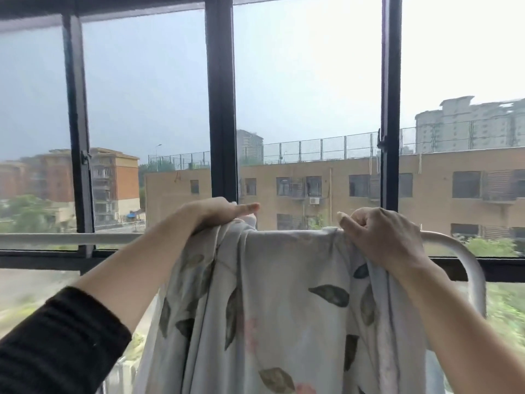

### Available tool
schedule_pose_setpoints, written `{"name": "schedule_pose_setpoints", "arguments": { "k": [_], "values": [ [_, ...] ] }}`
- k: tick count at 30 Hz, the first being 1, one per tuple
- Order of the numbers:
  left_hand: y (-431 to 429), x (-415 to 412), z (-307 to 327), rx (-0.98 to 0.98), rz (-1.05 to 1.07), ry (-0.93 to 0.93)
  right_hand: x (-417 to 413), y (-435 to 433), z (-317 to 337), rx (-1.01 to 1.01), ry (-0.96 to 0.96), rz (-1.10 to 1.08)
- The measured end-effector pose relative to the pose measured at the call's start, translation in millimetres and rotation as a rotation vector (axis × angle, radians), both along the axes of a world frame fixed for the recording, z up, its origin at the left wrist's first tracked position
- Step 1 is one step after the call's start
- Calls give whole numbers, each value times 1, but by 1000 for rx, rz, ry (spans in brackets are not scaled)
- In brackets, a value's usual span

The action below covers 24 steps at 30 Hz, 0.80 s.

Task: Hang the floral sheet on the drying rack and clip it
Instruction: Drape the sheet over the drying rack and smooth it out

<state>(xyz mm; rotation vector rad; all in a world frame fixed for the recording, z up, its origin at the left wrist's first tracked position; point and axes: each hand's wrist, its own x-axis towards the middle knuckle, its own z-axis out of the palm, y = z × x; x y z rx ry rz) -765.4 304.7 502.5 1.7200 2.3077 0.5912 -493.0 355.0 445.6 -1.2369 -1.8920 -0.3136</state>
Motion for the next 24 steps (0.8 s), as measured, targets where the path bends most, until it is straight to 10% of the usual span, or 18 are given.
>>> {"name": "schedule_pose_setpoints", "arguments": {
  "k": [24],
  "values": [
    [15, -39, -17, 458, 156, -34, -112, -35, 10, -132, -280, 487]
  ]
}}
